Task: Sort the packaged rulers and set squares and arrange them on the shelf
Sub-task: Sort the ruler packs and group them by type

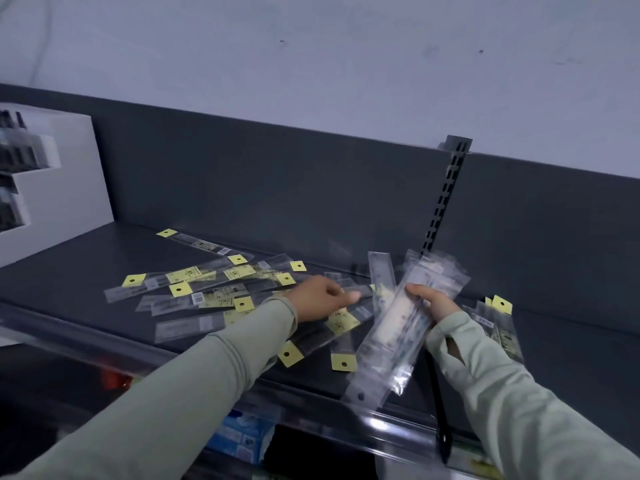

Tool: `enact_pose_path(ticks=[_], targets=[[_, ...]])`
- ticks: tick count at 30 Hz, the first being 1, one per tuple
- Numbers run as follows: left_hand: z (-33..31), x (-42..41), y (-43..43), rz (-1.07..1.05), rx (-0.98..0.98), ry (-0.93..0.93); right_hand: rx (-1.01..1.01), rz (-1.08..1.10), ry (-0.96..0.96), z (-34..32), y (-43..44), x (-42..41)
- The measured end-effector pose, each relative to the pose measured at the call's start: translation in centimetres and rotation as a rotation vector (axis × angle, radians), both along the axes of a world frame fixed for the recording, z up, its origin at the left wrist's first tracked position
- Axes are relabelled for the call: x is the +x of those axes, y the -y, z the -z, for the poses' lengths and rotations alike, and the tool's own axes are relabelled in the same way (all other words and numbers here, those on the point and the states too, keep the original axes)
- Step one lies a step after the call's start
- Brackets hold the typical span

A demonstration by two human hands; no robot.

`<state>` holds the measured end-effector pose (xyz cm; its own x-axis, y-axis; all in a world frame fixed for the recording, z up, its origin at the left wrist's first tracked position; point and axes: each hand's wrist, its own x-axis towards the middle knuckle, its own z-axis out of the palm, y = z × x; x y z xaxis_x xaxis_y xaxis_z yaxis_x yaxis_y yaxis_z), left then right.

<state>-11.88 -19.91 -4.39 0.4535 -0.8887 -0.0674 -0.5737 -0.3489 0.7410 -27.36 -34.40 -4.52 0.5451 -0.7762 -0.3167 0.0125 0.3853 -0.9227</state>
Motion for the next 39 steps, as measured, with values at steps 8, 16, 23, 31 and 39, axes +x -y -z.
enact_pose_path(ticks=[8,16,23,31,39], targets=[[-1.3,-6.2,2.1,0.219,-0.058,-0.511,0.007,0.06,0.108,-2.7,-1.8,-1.6],[-2.0,-8.8,3.3,0.21,-0.188,-0.558,0.035,0.109,0.299,-3.8,-2.5,-7.8],[-3.6,-15.0,5.4,0.293,-0.162,-0.514,0.026,0.329,0.197,-4.3,-1.5,-13.2],[-3.9,-24.3,10.6,0.457,-0.14,-0.474,-0.005,0.458,0.178,-4.1,3.6,-23.0],[-2.6,-34.6,17.6,0.385,-0.135,-0.587,-0.048,0.449,0.101,-1.4,14.9,-33.4]])
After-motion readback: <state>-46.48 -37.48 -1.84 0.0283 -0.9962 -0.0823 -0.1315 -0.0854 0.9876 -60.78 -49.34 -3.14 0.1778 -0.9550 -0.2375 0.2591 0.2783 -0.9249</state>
